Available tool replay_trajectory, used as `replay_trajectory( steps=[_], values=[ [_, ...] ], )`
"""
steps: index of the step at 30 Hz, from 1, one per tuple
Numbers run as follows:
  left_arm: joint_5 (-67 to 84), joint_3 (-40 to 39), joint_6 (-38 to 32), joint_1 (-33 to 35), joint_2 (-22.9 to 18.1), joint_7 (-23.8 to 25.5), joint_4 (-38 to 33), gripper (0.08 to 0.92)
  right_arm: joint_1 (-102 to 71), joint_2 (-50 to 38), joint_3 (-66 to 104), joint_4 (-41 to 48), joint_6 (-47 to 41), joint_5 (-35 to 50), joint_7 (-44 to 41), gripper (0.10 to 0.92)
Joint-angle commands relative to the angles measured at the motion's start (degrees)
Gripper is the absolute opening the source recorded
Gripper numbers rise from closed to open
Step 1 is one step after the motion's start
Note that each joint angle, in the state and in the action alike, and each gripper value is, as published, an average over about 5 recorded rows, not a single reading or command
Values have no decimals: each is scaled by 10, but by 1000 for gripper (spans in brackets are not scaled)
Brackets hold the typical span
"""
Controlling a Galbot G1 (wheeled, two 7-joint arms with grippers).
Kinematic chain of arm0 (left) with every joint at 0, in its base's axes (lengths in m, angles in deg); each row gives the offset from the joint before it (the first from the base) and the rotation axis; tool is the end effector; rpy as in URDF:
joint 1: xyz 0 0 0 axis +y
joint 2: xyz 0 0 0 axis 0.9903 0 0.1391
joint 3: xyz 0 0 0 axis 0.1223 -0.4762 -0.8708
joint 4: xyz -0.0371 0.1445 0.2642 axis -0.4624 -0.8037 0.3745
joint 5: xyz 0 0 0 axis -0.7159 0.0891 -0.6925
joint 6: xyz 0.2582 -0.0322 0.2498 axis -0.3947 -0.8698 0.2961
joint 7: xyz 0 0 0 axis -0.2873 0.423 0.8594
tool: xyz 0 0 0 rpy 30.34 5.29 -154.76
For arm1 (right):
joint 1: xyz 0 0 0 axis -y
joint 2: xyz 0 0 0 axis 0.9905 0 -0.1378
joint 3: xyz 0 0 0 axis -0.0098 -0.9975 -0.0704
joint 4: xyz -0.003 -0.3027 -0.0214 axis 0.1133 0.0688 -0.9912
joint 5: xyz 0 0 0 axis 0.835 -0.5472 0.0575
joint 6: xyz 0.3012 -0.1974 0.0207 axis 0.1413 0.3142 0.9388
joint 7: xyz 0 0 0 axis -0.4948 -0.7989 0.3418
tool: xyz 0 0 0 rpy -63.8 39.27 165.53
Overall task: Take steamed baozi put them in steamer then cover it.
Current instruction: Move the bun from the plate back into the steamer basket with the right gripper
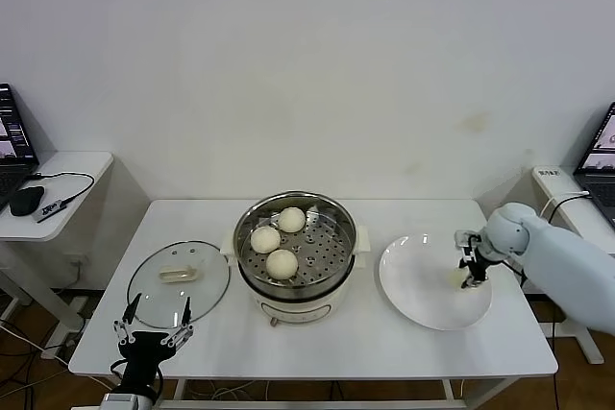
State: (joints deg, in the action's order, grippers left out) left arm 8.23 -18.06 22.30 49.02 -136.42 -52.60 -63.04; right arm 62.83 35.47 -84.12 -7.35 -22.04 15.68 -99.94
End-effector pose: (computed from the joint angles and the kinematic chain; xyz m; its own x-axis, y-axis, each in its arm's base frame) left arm 0.1657 0.0548 -0.2584 -0.9921 -0.0808 0.0957 -0.0534 0.9641 0.2601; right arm 0.4960 -0.1557 -0.2099 -0.2223 0.0311 0.9745 -0.9668 0.1225 -0.2244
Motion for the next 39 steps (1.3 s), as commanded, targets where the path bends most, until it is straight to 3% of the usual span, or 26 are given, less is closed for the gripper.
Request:
replay_trajectory(
  steps=[1,10,20,31,39],
  values=[
    [1,-1,0,-1,1,0,-2,823,82,-24,-57,-48,-15,41,-11,515],
    [1,-7,0,-8,3,0,-3,823,276,-52,-185,-164,-66,160,-9,523],
    [5,-5,1,-13,7,0,-5,823,455,39,-307,-241,-134,323,43,526],
    [6,3,-1,-8,2,0,-6,823,442,183,-320,-232,-209,451,134,526],
    [12,13,-2,-8,2,0,-1,823,364,258,-314,-176,-221,458,181,526]
  ],
)
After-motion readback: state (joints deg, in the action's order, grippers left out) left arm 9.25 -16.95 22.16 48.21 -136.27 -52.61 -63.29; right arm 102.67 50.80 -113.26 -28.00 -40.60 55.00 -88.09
